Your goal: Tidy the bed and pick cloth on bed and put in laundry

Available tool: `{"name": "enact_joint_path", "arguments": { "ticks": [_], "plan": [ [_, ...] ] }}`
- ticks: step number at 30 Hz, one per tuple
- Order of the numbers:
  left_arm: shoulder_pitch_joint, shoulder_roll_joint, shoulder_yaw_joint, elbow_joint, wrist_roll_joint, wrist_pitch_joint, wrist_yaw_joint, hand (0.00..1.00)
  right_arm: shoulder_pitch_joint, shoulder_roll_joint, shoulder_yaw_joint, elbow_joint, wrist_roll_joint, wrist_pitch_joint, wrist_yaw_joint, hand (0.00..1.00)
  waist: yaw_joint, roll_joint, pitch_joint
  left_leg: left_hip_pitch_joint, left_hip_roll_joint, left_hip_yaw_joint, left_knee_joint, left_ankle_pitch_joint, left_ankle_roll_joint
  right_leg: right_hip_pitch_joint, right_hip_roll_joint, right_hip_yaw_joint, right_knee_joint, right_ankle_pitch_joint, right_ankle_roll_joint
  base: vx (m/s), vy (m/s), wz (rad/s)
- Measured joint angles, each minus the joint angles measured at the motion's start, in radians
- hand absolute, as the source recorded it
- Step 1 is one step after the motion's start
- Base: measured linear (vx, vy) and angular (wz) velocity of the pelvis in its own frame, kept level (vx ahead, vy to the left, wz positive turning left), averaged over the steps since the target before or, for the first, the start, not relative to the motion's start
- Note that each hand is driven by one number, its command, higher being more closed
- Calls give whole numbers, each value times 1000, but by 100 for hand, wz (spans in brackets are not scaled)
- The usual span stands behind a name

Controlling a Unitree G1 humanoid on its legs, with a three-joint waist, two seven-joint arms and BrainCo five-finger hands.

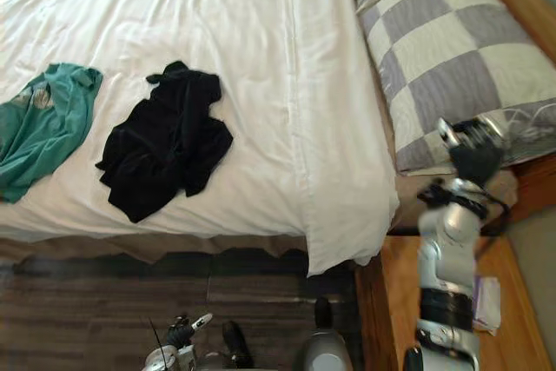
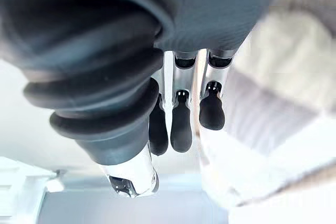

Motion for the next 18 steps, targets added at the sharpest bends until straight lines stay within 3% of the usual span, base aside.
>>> {"name": "enact_joint_path", "arguments": {
  "ticks": [7,11,15,18],
  "plan": [
    [-24,-9,27,-41,-138,-33,1,0,-319,-58,52,109,49,-21,-17,100,39,36,126,-136,-22,-35,0,40,16,-153,-35,-25,90,-7,1,-33,0,20],
    [-27,-23,22,-48,-186,-47,-1,0,-335,-87,41,180,89,-25,-20,100,60,72,162,-219,-48,-22,0,57,28,-267,-67,-7,145,-10,5,16,2,5],
    [-38,-42,16,-70,-233,-68,-6,0,-320,-86,-3,277,115,-31,-12,100,62,108,201,-278,-69,1,0,63,31,-357,-88,22,186,-13,9,42,-31,-3],
    [-72,-58,18,-66,-291,-76,-11,0,-239,-48,-22,237,124,-113,41,100,58,117,211,-302,-79,24,0,59,26,-407,-96,49,217,-24,18,53,-49,-9]
  ]
}}
